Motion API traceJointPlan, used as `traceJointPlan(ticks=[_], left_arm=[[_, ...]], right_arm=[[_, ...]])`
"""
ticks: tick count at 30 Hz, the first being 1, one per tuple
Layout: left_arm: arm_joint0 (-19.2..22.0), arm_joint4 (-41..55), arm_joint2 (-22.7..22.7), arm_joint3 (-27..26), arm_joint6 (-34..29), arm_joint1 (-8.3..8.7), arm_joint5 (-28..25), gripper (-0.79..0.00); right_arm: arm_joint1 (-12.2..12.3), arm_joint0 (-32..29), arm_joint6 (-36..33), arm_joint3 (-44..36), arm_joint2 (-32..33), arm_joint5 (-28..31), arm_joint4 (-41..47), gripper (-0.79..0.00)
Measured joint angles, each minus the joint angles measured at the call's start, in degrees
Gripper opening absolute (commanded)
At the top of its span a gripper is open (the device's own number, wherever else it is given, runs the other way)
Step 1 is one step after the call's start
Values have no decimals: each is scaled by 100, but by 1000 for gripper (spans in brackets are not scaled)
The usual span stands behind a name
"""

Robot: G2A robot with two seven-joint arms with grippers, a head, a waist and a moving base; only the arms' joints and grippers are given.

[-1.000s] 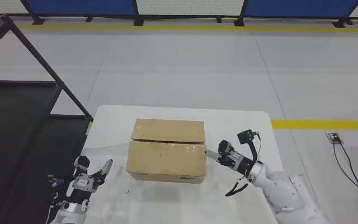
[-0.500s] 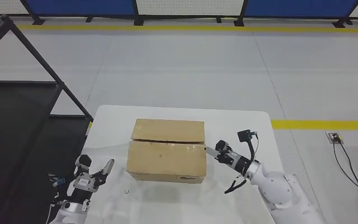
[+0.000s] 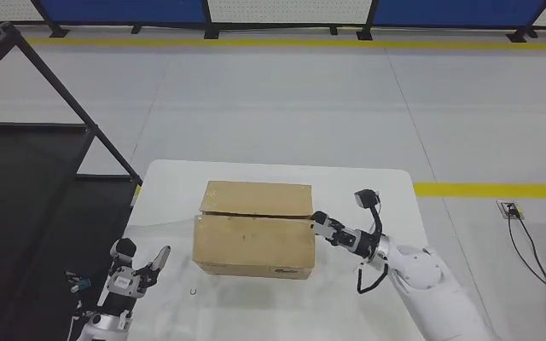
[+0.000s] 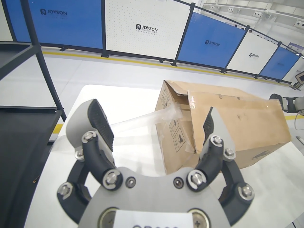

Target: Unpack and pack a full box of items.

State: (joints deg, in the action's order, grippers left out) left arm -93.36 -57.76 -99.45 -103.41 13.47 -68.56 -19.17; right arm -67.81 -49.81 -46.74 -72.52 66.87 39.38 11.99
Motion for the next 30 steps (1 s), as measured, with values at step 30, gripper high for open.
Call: traceJointPlan(ticks=[30], left_arm=[[2,-727,192,-57,-63,34,-759,0]], right_arm=[[606,-1418,-1021,-1761,28,562,-877,0]])
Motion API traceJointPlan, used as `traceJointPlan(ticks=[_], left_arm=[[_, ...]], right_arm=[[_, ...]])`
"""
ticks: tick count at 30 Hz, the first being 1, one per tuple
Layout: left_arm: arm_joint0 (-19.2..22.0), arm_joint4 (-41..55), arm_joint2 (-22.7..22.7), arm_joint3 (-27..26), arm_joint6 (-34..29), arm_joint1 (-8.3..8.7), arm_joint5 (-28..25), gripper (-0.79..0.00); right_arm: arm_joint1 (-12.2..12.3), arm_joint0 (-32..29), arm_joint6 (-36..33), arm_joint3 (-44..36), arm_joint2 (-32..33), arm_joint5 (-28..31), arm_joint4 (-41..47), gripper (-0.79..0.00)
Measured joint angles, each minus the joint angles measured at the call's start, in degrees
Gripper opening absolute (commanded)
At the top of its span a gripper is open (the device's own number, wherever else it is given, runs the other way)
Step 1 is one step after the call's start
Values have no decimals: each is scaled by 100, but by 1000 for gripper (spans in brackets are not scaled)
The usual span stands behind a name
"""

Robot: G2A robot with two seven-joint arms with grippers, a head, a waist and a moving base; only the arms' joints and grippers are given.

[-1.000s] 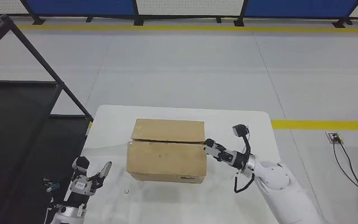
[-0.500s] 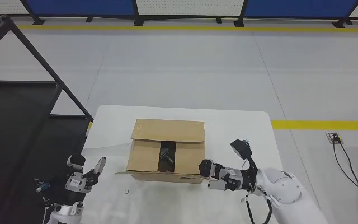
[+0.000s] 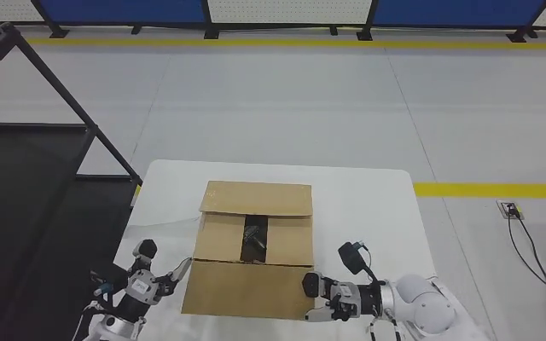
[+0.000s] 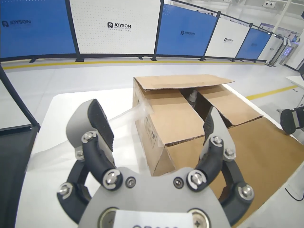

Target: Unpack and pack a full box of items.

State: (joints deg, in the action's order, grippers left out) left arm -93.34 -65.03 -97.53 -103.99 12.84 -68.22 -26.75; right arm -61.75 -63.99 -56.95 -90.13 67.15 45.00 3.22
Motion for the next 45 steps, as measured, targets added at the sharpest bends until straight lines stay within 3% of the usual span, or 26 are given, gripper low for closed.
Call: traceJointPlan(ticks=[17,24,33,38,43,45], left_arm=[[-9,-134,47,132,-413,42,-335,0],[-65,-663,-10,315,-480,97,-578,0],[178,-960,172,716,-751,126,-553,0],[228,-1034,226,793,-724,133,-531,0],[227,-1031,225,791,-724,132,-532,0],[227,-1031,225,791,-725,132,-532,0]], right_arm=[[-43,239,475,108,-466,-749,-854,0],[-35,237,591,124,-496,-644,-776,0],[-23,392,508,-37,-515,-801,-420,0],[-64,624,809,-127,-496,-1464,-94,0],[-161,1031,1318,-16,-544,-2903,396,0],[-172,1101,1370,6,-560,-3205,390,0]])
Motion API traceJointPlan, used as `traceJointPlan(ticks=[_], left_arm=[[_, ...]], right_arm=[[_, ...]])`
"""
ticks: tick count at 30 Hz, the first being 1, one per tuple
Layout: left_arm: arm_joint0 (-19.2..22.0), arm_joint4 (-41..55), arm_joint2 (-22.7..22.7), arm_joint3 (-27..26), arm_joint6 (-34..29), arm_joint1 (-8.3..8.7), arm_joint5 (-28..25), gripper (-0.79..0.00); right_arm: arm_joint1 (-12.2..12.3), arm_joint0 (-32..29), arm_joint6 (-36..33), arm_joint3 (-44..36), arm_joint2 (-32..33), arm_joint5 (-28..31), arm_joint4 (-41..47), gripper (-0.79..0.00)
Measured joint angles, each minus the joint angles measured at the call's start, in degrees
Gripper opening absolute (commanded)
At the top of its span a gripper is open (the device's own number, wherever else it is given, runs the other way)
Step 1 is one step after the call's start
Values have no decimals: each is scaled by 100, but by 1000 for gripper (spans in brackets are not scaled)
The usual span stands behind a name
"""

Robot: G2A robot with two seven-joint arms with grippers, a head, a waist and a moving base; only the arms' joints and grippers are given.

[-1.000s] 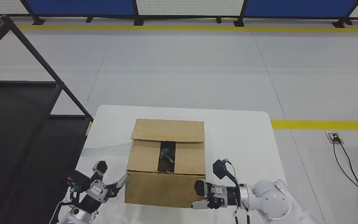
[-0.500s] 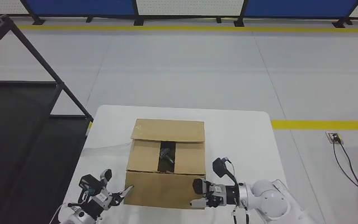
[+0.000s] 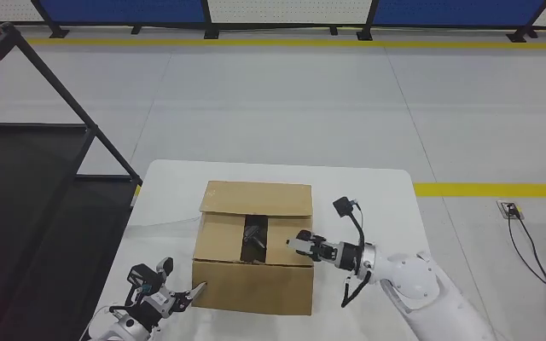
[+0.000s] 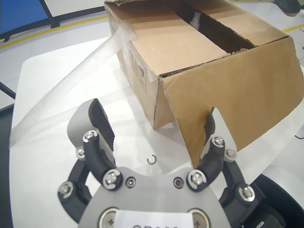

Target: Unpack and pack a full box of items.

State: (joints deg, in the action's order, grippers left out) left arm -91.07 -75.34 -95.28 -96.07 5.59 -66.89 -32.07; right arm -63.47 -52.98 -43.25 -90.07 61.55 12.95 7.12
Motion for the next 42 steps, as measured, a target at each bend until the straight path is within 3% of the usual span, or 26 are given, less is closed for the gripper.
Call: traceJointPlan(ticks=[13,17,22,32,42], left_arm=[[0,0,0,0,0,0,0,0],[0,0,0,0,0,0,0,0],[0,0,0,0,0,0,0,0],[0,0,0,0,0,0,0,0],[0,0,0,0,0,0,0,0]], right_arm=[[1,-11,-3,1,1,69,-14,0],[-49,47,164,228,0,-211,316,0],[-152,467,79,775,-162,-615,845,0],[-466,1498,297,1955,-702,-800,1082,0],[-751,2241,559,2588,-927,-304,1371,0]])
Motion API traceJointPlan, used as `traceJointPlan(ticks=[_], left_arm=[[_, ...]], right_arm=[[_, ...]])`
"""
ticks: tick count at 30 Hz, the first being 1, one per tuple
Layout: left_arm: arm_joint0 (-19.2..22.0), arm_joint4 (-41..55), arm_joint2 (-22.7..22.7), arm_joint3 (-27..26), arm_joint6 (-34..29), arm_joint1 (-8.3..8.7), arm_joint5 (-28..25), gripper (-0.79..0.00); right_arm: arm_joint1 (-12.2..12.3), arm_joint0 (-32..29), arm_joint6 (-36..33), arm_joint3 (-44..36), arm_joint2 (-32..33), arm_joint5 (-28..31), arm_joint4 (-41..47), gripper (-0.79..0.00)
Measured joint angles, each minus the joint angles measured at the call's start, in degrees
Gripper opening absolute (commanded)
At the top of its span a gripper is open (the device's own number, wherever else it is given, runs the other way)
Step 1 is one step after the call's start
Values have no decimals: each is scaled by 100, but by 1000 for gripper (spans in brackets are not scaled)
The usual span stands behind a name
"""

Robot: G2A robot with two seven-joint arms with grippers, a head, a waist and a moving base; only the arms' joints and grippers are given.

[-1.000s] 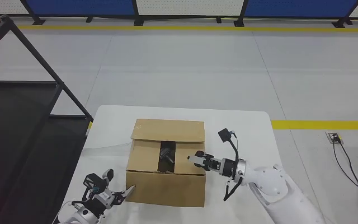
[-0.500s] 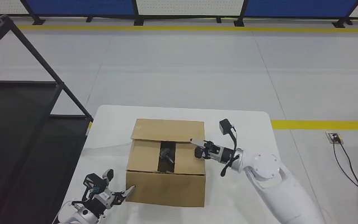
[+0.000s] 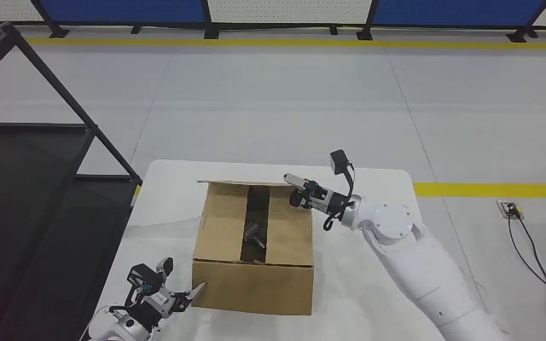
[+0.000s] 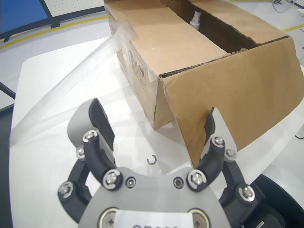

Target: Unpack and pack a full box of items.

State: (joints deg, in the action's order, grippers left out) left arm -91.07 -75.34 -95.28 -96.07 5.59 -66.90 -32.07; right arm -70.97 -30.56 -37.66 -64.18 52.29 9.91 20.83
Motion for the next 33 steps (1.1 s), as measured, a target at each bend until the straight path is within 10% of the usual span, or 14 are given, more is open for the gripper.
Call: traceJointPlan(ticks=[19,33], left_arm=[[0,0,0,0,0,0,0,0],[-2,1,13,-8,-4,0,4,0]], right_arm=[[-1147,1951,1166,2918,-1500,304,-1190,0],[-1163,1874,1266,2923,-1482,297,-1176,0]])
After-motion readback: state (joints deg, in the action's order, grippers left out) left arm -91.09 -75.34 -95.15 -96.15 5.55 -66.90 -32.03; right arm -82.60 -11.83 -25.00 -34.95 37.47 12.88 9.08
